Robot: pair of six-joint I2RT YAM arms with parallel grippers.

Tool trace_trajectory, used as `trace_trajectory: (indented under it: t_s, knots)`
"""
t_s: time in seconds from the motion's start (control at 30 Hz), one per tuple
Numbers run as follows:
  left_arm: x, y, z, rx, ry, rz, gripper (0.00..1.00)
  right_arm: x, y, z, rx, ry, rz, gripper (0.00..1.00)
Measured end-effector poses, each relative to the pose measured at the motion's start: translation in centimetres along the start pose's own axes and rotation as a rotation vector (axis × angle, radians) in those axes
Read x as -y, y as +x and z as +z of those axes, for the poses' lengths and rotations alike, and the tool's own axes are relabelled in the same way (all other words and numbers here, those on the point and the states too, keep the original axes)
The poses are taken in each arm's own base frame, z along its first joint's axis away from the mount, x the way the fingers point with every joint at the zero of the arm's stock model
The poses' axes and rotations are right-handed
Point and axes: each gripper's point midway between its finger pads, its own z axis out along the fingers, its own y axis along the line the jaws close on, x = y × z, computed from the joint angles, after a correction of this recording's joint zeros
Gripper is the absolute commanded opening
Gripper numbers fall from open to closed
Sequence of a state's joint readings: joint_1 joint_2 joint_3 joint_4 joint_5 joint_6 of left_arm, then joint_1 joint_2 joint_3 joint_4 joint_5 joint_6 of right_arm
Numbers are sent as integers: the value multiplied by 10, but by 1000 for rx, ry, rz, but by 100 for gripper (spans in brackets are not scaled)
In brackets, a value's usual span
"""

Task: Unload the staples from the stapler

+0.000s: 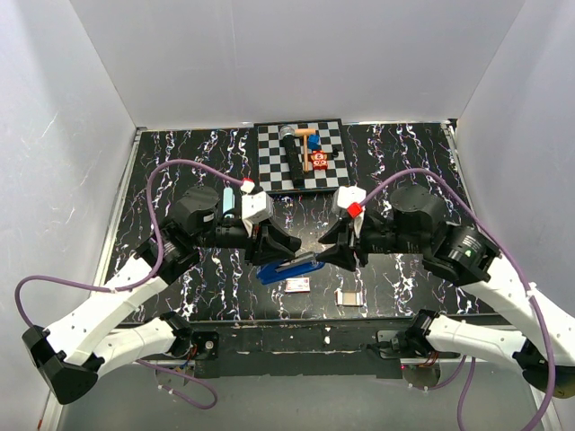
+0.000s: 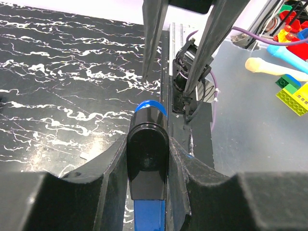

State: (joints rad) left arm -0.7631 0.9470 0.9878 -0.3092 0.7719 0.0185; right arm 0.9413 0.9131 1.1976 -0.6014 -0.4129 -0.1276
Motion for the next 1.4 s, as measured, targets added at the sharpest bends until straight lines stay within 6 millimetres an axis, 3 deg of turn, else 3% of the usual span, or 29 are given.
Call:
trace_trajectory:
  t_s: [0.07, 0.13, 0.17, 0.77, 1.03, 1.4]
  knots:
    - [-2, 0, 0, -1, -10, -1, 0, 2, -8, -5, 21, 22, -12, 32]
    - [-4, 1, 0, -2, -23, -2, 0, 5, -13, -8, 34, 48, -9, 8]
    - [-6, 1, 1, -3, -30, -3, 0, 7, -14, -8, 37, 62, -3, 1]
    - [-39, 12, 7, -34, -181, -73, 0, 63, 12, 51, -8, 256, 232, 1]
    - [-57, 15, 8, -39, -266, -94, 0, 85, 52, 77, -49, 354, 329, 1]
    - [-85, 21, 5, 2, -426, -142, 0, 109, 79, 87, 1, 480, 386, 1]
